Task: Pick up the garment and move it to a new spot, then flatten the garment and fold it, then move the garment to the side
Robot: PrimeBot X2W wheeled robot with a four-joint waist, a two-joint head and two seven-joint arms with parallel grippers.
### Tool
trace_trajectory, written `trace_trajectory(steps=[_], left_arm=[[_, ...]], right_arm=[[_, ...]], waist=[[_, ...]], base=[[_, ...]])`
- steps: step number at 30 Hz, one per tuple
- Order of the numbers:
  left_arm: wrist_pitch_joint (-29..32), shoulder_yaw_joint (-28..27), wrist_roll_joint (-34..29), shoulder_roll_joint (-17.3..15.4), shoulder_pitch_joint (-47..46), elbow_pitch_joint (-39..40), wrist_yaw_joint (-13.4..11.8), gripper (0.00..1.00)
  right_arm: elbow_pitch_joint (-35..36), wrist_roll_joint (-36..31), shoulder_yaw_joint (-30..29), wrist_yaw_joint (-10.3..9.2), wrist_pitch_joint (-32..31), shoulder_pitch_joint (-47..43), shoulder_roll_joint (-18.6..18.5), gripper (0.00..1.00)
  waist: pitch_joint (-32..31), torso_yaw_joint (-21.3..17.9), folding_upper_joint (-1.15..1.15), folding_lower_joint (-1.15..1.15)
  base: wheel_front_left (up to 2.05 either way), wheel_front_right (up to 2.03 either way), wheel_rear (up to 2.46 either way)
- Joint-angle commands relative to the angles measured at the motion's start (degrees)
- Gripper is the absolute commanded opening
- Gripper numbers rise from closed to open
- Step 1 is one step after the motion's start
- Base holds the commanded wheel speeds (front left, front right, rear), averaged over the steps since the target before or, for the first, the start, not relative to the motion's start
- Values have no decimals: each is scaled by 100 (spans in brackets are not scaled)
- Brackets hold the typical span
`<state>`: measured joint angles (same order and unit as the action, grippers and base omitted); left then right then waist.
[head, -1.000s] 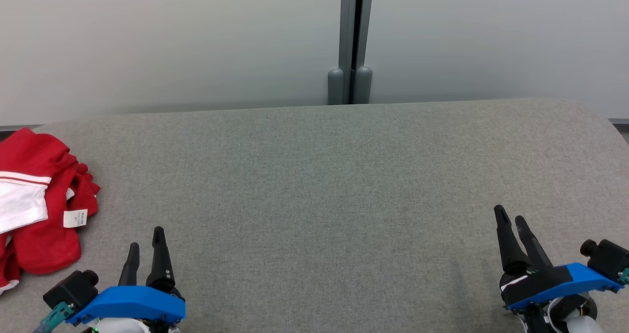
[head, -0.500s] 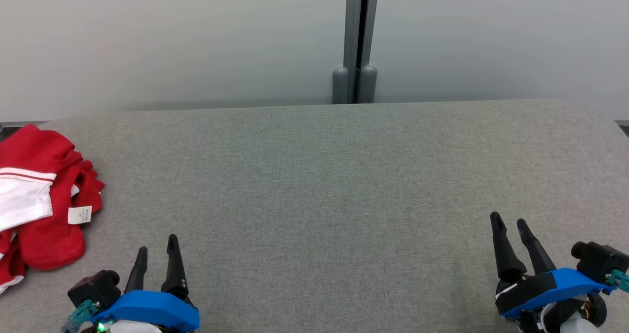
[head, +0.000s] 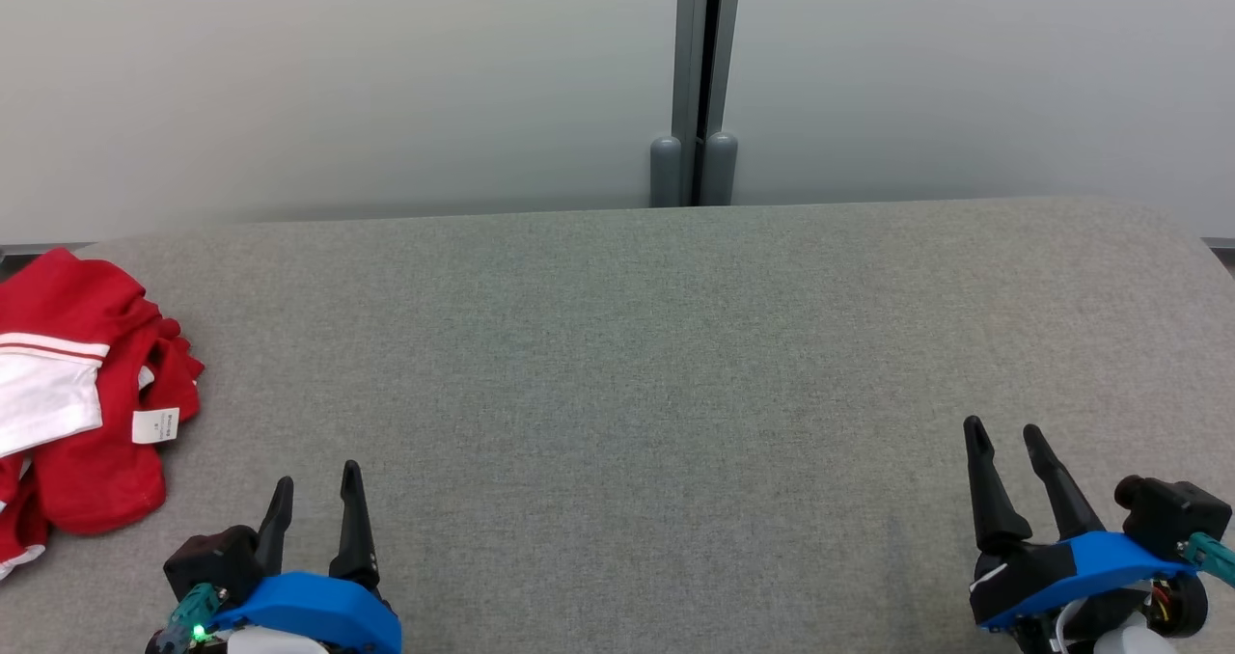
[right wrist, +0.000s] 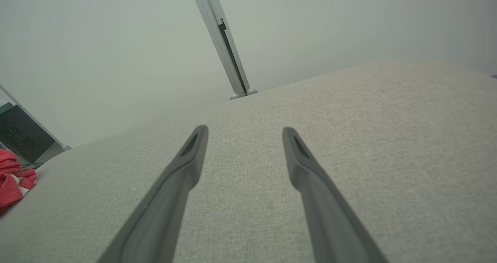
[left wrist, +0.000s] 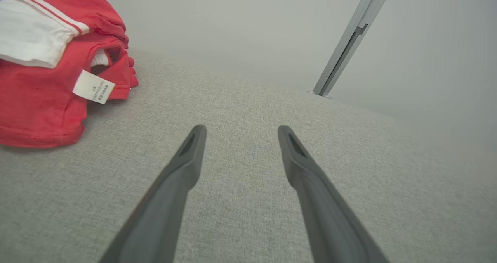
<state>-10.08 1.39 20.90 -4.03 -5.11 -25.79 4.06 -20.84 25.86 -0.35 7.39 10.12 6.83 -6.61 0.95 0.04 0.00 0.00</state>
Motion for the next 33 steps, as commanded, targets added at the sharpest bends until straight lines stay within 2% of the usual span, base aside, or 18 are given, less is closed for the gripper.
trace_trajectory(steps=[1, 20, 33], left_arm=[[-61, 33, -174, -71, -137, 50, -45, 100], [-280, 202, -1067, -117, -132, -62, -264, 100], [-427, 112, -1511, -97, -65, -55, -369, 100]], right_arm=[[97, -184, -6, 13, 56, 21, -14, 100], [-12, -1217, -95, 14, 274, 90, -15, 100], [-138, -1811, -239, 15, 419, 127, 17, 100]], waist=[[2, -6, 0, 0], [-4, 20, 0, 0], [-22, 21, 0, 0]], base=[[0, 0, 0], [0, 0, 0], [0, 0, 0]])
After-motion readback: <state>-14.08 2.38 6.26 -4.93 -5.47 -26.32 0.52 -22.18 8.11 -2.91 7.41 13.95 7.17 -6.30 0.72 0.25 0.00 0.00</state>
